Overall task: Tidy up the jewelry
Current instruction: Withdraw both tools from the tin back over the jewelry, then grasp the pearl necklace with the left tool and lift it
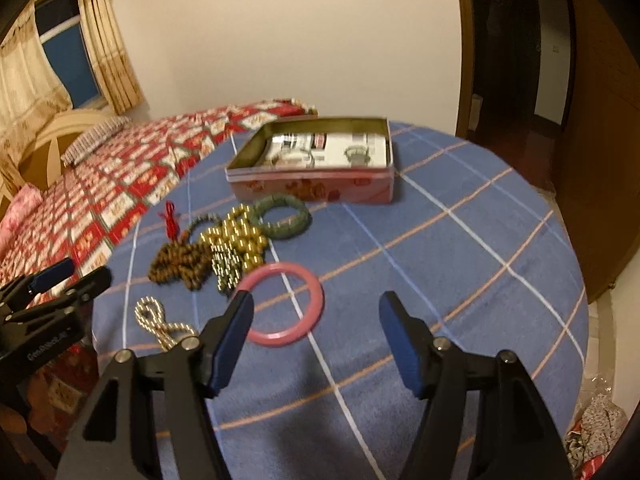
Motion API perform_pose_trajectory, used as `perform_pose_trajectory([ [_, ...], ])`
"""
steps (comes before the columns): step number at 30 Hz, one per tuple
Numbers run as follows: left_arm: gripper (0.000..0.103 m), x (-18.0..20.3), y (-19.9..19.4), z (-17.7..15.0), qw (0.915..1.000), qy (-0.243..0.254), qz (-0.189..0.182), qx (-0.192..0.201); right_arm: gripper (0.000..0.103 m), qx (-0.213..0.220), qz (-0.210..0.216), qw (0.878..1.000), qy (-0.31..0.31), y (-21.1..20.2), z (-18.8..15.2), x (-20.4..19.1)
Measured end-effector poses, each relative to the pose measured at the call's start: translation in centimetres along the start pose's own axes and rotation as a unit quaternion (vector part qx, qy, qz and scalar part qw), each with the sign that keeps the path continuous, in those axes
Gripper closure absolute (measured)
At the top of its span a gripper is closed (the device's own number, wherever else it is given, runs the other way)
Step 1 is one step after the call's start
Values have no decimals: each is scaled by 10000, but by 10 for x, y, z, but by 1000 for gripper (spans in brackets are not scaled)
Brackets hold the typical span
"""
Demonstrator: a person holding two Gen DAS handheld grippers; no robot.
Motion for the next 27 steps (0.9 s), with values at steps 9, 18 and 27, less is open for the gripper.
perform_pose_trajectory([
  [9,34,36,20,-14,9957,219,-782,-441,34,-151,52,9998,-93,8,-5,-11],
  [18,34,60,42,-7,9953,-116,-506,-817,34,-122,-83,9999,-18,7,-1,-8],
  [27,63,57,44,-9,9963,-11,-547,-657,34,-99,-218,9997,-86,8,0,-8],
])
Point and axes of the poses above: each gripper's, at about its wrist camera, not at the fingertips, and y roughly the way its jaws point, x to its right, z to its top, the point moved 3 cm from there along y, roughly the way its jaws point, and after that the axes turned 4 degrees about -x, right-handed, at the moved point
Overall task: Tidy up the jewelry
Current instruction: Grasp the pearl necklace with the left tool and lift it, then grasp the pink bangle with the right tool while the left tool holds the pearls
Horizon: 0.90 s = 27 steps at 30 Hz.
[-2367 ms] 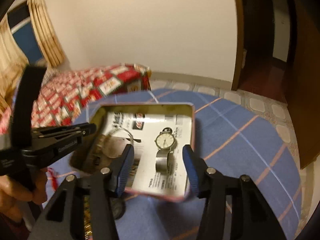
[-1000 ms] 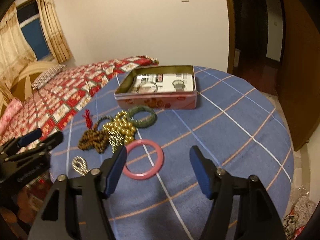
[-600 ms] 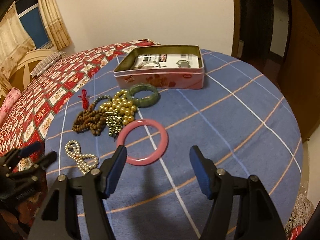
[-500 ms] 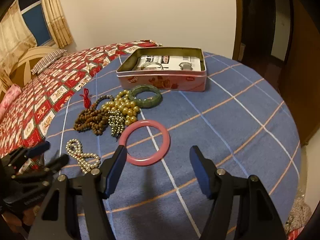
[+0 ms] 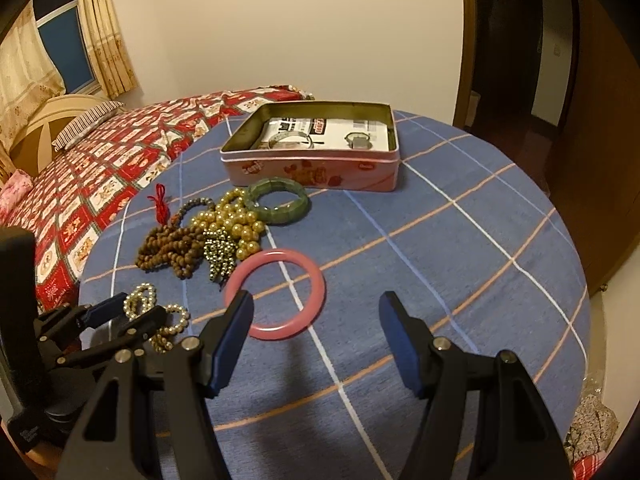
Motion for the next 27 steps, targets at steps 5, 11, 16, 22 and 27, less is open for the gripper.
perform_pose_trajectory([
  [5,98,1,-6,3,9990,-4,-410,203,34,-79,-146,9999,-35,5,0,-1],
  [11,98,1,-10,4,9982,25,-511,309,34,-125,-204,9997,-46,8,1,-1],
  [16,98,-2,-25,9,9970,103,-489,594,34,-130,-269,9995,-72,10,2,-3],
  [22,98,-12,-49,19,9938,45,-588,947,34,-167,-290,9994,-113,14,3,-5],
  [27,98,-22,-72,29,9897,-8,-628,1283,34,-219,-233,9994,-122,19,6,-7],
])
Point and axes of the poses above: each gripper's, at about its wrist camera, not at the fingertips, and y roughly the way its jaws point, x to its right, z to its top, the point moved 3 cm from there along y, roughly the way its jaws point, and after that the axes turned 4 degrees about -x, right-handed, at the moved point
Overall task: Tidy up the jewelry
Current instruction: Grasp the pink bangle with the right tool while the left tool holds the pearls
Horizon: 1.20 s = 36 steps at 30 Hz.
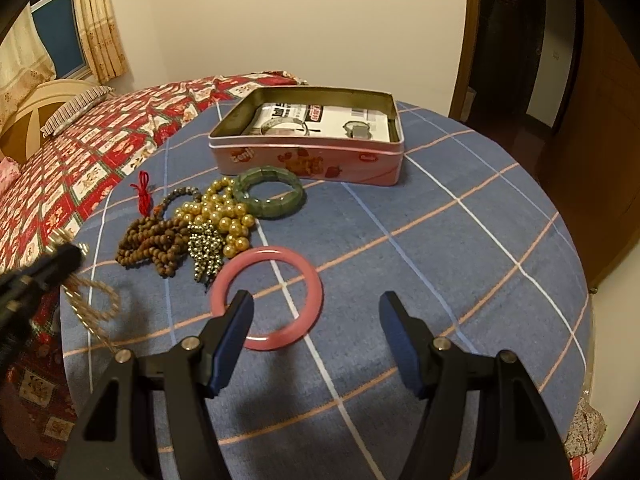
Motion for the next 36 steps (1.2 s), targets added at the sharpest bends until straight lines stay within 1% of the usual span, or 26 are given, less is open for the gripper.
perform_pose_trajectory([
  [4,98,-6,-14,8,9998,0,20,207,34,-180,341,9993,29,11,2,-2],
  [7,98,-13,-21,12,9995,-57,35,298,34,-348,479,9981,155,19,0,3],
  [11,98,-15,-20,14,9995,-77,41,305,26,-576,699,9958,153,29,-4,-2],
  [13,98,-14,-18,13,9996,-59,27,283,23,-532,579,9969,-34,31,-3,-10],
  [17,98,-15,-18,12,9997,-49,40,256,21,-586,501,9963,-376,38,-1,-28],
  [20,98,-16,-21,12,9996,-45,75,282,19,-614,148,9957,-681,45,0,-38],
  [21,98,-17,-21,12,9996,-47,85,284,20,-603,92,9953,-751,46,0,-40],
  [27,98,-16,-23,13,9995,-45,96,287,21,-600,109,9952,-769,44,-3,-39],
  [31,98,-13,-25,14,9995,-16,90,315,22,-577,-6,9959,-696,41,-3,-36],
  [36,98,-8,-25,14,9995,27,60,321,22,-215,-180,9983,-505,17,2,-24],
])
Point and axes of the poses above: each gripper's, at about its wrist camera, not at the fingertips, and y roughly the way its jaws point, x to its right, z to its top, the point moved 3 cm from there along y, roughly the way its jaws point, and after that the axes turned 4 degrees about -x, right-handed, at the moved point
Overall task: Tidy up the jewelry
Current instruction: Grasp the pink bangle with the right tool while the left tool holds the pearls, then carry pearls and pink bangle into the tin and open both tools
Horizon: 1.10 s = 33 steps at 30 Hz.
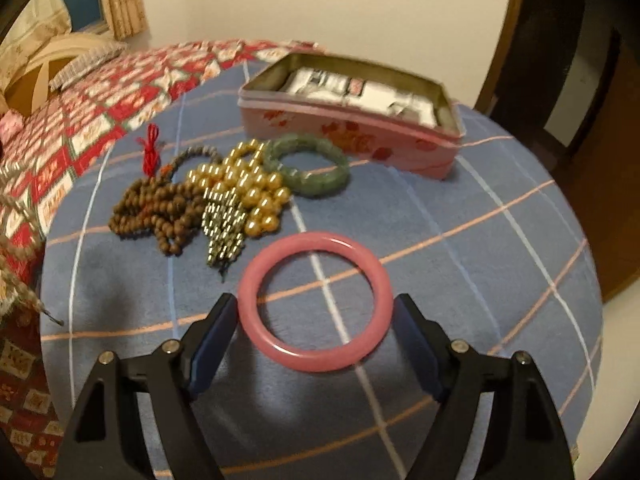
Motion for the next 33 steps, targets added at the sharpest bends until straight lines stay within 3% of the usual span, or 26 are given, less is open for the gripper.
perform_pose_trajectory([
  [12,98,18,3,14,9997,80,-212,99,21,902,-356,9949,288,-57,35,17],
  [23,98,31,18,50,9987,100,-396,309,21,1099,-380,9924,413,-59,68,32],
  [33,98,49,55,92,9968,234,-614,460,21,1249,-368,9897,591,-49,108,54],
])
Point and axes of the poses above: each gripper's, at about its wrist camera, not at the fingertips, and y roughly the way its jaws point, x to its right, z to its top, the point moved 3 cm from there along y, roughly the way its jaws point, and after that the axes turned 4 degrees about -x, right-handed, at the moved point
